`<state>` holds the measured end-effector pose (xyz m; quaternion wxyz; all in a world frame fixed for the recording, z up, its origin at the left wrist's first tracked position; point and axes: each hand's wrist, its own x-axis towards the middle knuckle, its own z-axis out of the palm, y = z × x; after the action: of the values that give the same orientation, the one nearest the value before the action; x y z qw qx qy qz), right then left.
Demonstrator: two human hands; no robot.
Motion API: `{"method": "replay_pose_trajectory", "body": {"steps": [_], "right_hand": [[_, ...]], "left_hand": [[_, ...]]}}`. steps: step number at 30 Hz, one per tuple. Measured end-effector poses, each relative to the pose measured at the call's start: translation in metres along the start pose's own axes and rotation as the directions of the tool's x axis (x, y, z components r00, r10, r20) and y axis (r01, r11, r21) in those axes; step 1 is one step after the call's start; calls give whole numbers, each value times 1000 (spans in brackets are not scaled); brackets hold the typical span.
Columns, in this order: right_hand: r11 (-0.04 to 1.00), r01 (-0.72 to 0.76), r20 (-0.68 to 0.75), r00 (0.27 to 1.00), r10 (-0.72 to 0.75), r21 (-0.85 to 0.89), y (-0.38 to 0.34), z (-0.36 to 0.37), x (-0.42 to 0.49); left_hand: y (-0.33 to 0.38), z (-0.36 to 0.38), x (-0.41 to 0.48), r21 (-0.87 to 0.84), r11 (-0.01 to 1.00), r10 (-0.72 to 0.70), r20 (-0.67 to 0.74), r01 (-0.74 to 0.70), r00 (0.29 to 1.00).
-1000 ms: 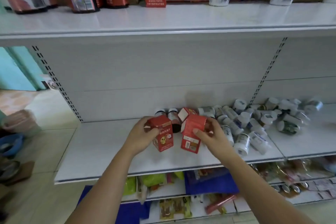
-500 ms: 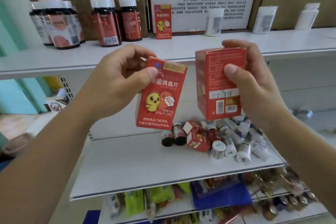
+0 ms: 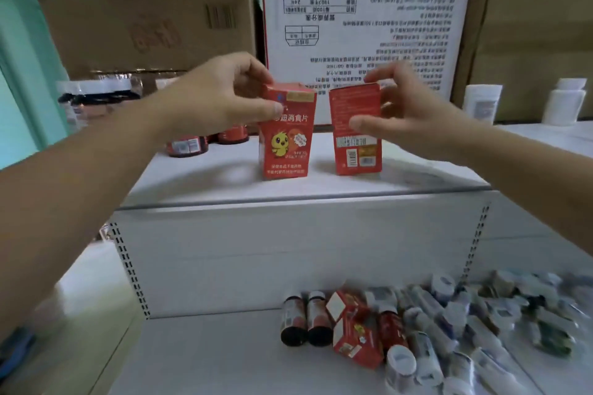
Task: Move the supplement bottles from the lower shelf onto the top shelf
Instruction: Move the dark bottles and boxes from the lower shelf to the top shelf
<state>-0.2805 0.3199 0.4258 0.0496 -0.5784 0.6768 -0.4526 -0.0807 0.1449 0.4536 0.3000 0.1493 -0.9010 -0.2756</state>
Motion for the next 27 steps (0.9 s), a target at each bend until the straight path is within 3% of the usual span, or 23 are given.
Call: {"method": "replay_pose_trajectory", "body": {"steps": [7,12,19,27], "right_hand": [[986,-117,61,990,125,-119,36,-10,62],[970,-130,42,989,141,-203,50,10,100],[961,-136,39,988,150,-242,57,25,130],[970,-136,74,985,153,-201,63,30,142]], "left_hand": [[-23,0,52,396,913,77,62,-95,995],[-43,9,72,506,843,184,49,-183,982],[-52,9,86,377,925,-74,85,37,994],[-59,23,99,143,985,-112,97,98,989]]}}
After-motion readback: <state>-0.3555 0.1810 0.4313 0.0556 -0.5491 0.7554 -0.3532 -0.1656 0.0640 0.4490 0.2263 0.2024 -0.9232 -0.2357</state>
